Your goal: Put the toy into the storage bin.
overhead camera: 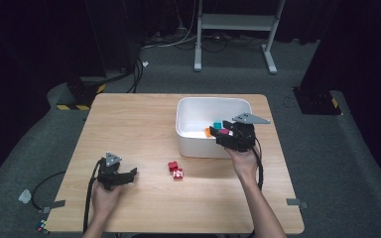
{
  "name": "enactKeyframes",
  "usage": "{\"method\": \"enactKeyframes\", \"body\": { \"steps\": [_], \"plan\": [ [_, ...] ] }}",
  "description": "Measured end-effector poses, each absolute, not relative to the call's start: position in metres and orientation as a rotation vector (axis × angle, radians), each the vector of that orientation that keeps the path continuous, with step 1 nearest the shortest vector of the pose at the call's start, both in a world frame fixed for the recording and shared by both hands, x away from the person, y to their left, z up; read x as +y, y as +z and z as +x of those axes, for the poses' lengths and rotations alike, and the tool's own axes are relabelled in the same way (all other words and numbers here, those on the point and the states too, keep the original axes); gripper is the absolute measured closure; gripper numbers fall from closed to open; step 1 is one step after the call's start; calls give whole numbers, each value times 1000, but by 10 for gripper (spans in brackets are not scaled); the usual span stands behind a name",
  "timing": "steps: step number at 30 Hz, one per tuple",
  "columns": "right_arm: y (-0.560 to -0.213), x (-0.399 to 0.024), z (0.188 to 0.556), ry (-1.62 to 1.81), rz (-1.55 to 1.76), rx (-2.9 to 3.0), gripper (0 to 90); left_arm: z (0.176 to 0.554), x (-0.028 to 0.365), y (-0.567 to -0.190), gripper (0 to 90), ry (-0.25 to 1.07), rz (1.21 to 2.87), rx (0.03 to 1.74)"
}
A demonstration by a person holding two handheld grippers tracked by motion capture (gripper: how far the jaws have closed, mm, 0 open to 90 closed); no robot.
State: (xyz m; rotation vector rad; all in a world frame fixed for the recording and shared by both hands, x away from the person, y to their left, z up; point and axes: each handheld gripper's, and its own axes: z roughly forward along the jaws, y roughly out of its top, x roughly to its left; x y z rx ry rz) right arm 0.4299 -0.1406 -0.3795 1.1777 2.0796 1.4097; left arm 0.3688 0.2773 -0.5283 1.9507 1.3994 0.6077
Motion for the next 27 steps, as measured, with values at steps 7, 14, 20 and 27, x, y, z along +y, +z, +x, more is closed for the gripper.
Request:
{"method": "enactKeyframes", "body": {
  "steps": [7,14,20,27],
  "plan": [
    [-390,-139,402,1446,1126,2117,400,369,277,-528,163,607,1949,1401],
    [-395,-136,383,1475,1067,2140,399,369,277,-528,163,607,1950,1401],
    [-405,-132,372,1526,1042,2170,385,368,277,-528,164,607,1951,1399],
    [-420,-124,364,1519,1015,2205,366,368,277,-528,164,608,1951,1400]
  ]
}}
